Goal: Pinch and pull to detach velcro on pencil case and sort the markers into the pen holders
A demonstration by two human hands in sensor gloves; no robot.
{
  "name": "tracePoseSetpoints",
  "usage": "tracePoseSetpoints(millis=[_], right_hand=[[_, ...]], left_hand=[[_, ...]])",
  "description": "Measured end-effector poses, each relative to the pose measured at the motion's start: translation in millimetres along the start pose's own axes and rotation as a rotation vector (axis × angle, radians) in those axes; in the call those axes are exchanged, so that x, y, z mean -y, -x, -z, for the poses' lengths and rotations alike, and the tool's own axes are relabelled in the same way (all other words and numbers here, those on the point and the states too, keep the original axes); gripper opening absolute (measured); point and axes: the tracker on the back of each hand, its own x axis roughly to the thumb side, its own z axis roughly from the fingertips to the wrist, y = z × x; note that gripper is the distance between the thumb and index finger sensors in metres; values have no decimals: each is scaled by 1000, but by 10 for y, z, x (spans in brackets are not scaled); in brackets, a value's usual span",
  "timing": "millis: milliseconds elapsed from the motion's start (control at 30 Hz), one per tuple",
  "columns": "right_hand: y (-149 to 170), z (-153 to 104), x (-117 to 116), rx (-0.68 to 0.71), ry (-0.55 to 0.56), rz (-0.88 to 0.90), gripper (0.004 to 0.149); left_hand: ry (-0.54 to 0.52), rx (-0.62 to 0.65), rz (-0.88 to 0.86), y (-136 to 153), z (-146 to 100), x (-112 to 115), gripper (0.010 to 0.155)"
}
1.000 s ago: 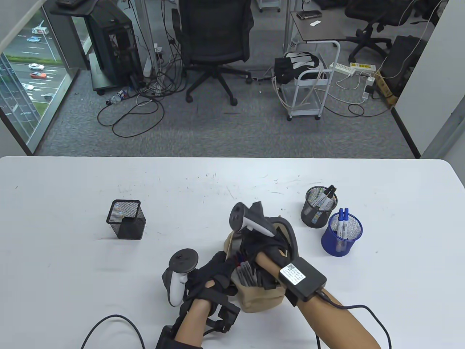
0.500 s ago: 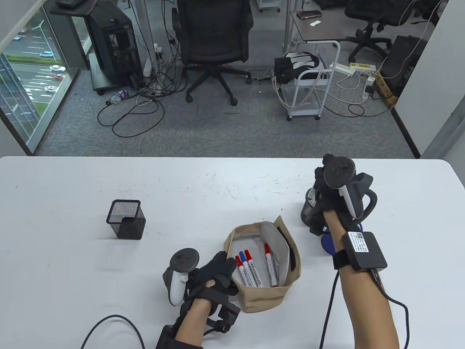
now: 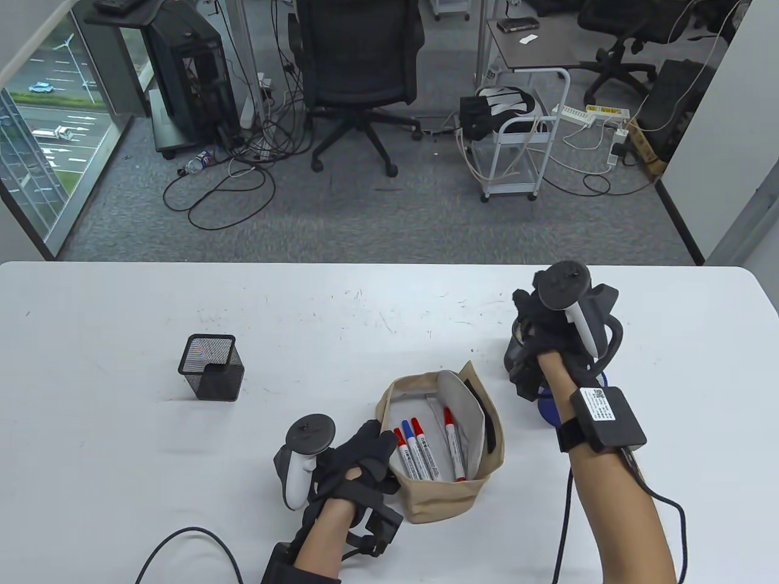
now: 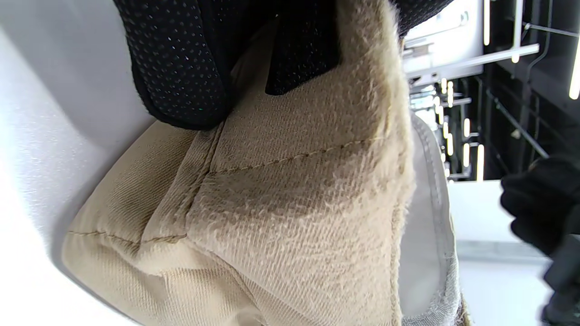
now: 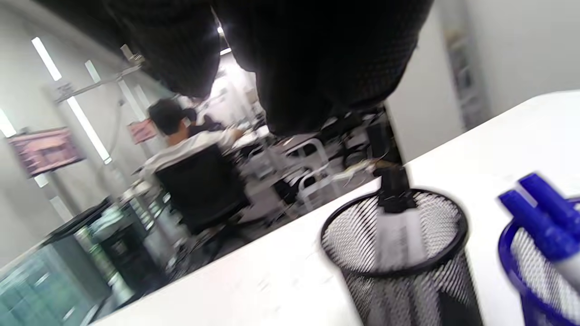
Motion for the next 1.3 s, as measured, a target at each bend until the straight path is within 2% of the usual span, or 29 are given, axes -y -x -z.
tracePoseSetpoints(millis=[67, 167, 333, 400, 533, 767, 900, 1000, 1167, 1300], right_hand=[[-167, -144, -49, 57, -85, -3, 57], [-450, -385, -261, 127, -293, -28, 55], [-741, -597, -853, 160, -645, -103, 55], [-788, -614, -1085, 151, -729, -139, 55], [-818, -594, -1503, 115, -812, -199, 56], [-762, -533, -1921, 44, -850, -284, 55], [-794, -509, -1930, 38, -793, -439, 59], [-763, -506, -2028, 32, -823, -495, 66], [-848, -543, -2155, 82, -704, -680, 69], [-890, -570, -2199, 115, -731, -649, 67]], left_hand=[[-2, 0, 0, 1, 0, 0, 76], [-5, -1, -6, 7, -2, -3, 76], [-8, -1, -11, 8, -7, -3, 76], [-8, -1, -13, 9, -7, -3, 76], [-5, -2, -11, 8, -6, -4, 76], [-3, -3, -14, 9, -6, -6, 76], [1, -4, -15, 6, -5, -6, 76], [2, -4, -14, 5, -3, -8, 76], [2, -6, -14, 8, -1, -9, 76], [-3, -10, -17, 13, -3, -13, 76]])
